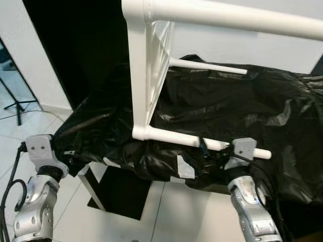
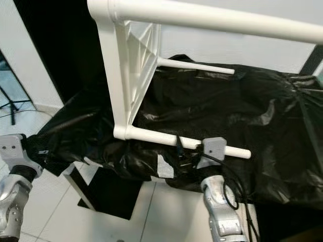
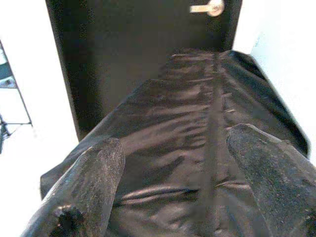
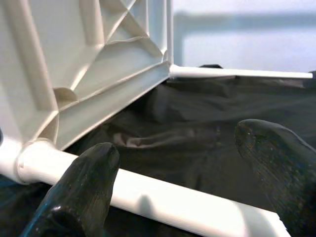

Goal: Building children table

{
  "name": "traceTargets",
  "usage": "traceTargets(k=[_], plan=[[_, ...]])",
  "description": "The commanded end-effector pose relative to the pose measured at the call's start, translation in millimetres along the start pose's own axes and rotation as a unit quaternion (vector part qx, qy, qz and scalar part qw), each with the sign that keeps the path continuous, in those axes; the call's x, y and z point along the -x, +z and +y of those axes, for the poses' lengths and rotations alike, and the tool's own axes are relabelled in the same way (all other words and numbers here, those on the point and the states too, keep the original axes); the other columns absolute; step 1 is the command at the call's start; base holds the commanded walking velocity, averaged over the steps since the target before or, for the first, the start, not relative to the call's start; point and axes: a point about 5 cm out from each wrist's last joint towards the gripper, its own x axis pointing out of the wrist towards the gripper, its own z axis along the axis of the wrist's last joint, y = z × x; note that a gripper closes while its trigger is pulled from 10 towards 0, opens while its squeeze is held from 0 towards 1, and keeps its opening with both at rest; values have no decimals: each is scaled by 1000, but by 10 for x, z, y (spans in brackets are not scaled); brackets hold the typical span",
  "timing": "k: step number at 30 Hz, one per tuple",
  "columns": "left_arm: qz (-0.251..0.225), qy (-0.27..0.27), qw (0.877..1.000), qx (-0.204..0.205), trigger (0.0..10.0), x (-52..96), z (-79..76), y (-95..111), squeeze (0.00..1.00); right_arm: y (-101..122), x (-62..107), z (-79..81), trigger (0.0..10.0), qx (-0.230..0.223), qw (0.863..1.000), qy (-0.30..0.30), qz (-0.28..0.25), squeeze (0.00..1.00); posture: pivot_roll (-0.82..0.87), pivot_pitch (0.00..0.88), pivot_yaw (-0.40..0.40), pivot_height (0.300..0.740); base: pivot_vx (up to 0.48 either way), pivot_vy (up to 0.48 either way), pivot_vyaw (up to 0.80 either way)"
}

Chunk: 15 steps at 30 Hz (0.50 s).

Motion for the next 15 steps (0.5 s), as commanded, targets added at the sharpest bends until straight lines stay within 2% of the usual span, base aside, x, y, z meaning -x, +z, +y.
traceTargets(k=[1, 10, 12, 15], plan=[[-1, -17, 1000, -7, 10000, -28, -59, 20, 0, 6, 12, -90, 10000, 11, 1000, -13, 1, 0, 52, 0, -27, 740, 0, 0, 0], [-7, -59, 998, -29, 10000, -42, -155, 113, 0, 61, -20, -177, 10000, 40, 999, -24, -7, 0, 52, 0, -25, 740, 0, 0, 0], [-17, -82, 996, -34, 10000, -52, -192, 178, 0, 136, -64, -199, 10000, 57, 998, -20, -19, 0, 50, 0, -25, 740, 0, 0, 0], [-22, -106, 993, -36, 10000, -46, -203, 210, 0, 185, -95, -197, 10000, 56, 998, -13, -26, 0, 48, 0, -23, 740, 0, 0, 0]])
